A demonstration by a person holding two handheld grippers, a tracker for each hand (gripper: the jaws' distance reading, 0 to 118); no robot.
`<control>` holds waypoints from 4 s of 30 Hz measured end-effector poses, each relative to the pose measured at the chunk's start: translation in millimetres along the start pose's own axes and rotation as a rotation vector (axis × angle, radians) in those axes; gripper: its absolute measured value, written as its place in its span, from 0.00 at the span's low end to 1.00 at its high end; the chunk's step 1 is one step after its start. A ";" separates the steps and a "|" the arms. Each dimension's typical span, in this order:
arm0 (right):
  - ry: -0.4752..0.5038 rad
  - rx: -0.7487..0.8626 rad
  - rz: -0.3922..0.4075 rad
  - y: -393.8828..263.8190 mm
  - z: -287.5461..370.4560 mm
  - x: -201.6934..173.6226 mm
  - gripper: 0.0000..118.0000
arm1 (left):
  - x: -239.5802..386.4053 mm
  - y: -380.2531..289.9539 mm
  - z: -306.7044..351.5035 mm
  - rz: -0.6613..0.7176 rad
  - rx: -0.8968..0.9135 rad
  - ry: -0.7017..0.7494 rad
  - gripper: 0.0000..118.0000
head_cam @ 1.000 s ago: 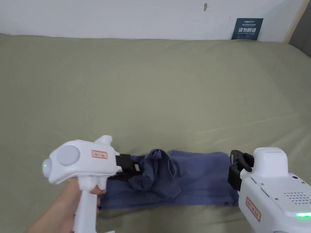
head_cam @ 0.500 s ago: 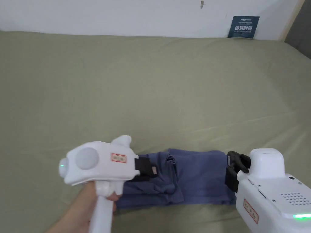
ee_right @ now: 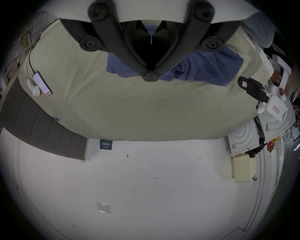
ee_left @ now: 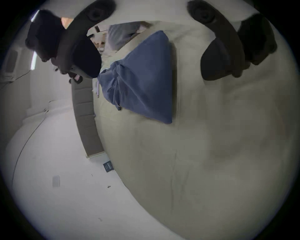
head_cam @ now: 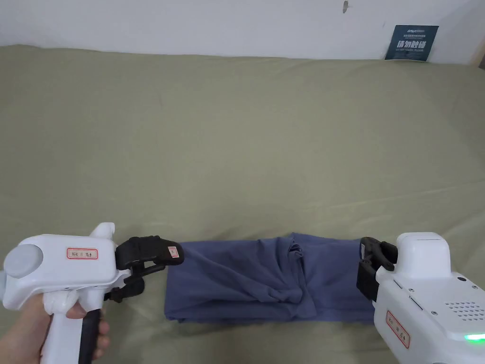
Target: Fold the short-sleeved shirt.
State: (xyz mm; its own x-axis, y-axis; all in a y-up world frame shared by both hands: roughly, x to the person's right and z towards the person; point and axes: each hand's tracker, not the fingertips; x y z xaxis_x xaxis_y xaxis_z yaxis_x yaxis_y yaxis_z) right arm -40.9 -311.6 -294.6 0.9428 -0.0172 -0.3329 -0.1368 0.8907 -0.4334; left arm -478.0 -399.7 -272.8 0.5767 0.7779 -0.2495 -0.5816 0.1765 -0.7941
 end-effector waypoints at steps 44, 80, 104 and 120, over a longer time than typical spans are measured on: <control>-0.014 0.034 0.017 14.6 11.4 18.0 0.00 | 174.0 0.8 -81.1 -0.424 -0.057 0.451 0.08; 0.785 -0.492 -0.483 2.3 -134.8 -31.5 0.00 | 73.5 24.6 21.7 -0.297 0.030 0.109 0.00; 0.852 -0.702 -0.707 -36.4 -193.9 -25.5 0.00 | -2.9 40.5 -54.3 -0.058 -0.135 -0.091 0.29; -0.120 0.255 0.050 31.8 -23.5 -39.1 0.00 | 29.0 36.1 -20.2 -0.175 -0.139 0.027 0.29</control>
State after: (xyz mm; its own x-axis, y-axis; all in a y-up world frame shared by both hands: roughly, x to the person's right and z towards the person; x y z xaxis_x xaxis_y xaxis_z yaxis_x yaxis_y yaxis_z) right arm -89.3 -293.3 -315.0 0.9682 0.0701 -0.2401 -0.1175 0.9749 -0.1891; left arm -470.6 -382.9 -319.9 0.6777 0.7264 -0.1146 -0.3881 0.2209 -0.8948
